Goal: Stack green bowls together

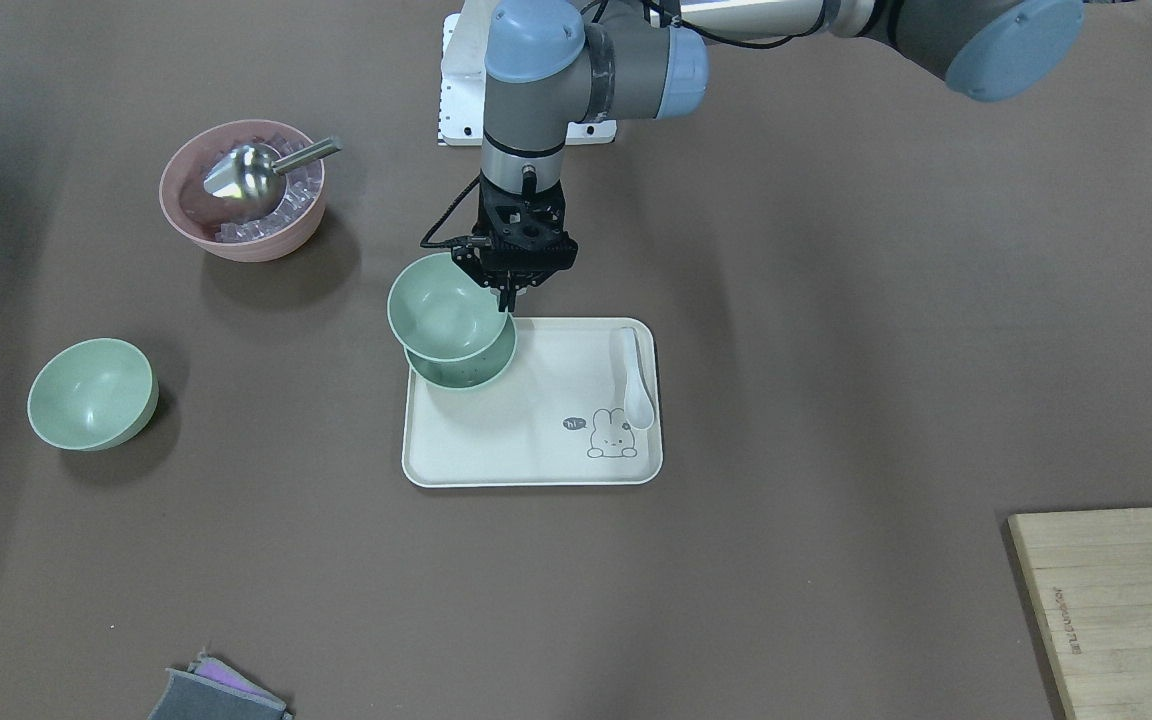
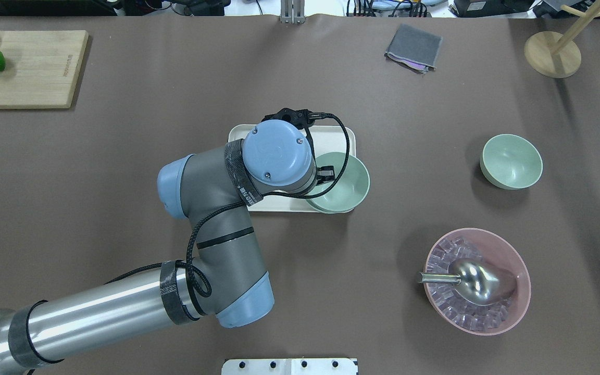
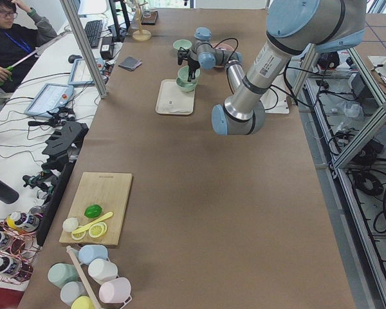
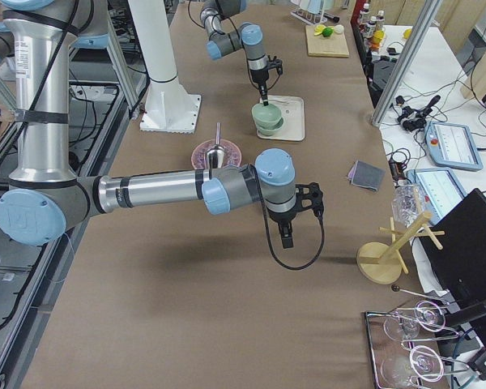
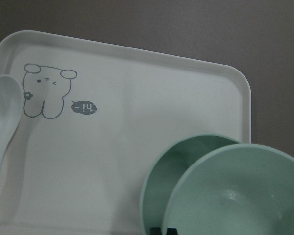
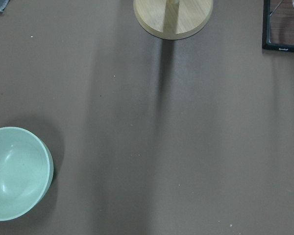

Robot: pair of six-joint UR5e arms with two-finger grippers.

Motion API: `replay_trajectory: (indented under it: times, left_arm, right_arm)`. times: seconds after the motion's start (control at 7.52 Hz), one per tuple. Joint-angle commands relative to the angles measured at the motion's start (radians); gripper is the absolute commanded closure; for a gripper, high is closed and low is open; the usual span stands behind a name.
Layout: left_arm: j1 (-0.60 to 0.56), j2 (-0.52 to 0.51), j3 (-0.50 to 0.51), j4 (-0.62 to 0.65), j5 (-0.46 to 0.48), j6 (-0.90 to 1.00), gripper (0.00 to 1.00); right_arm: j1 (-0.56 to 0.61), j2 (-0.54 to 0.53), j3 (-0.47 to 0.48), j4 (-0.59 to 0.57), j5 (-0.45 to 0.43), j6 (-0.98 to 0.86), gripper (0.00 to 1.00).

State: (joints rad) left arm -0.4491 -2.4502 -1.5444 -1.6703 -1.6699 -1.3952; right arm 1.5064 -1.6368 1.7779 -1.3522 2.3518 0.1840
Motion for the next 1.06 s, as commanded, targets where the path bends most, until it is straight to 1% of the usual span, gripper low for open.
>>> replay_trajectory:
  times: [0.0,0.4,0.93]
  left_arm:
    - [0.000,-0.001,0.027,-0.008,0.001,0.001,1.00]
    - [0.000,0.002,0.089,-0.098,0.001,-0.001,1.00]
    - [0.000,0.003,0.090,-0.101,0.001,-0.001,1.00]
  right_arm:
    - [0.000,0.000,0.000,0.001,0.000,0.000,0.00]
    - [0.000,0.000,0.000,0.001,0.000,0.000,0.00]
    - [0.000,0.000,0.000,0.001,0.000,0.000,0.00]
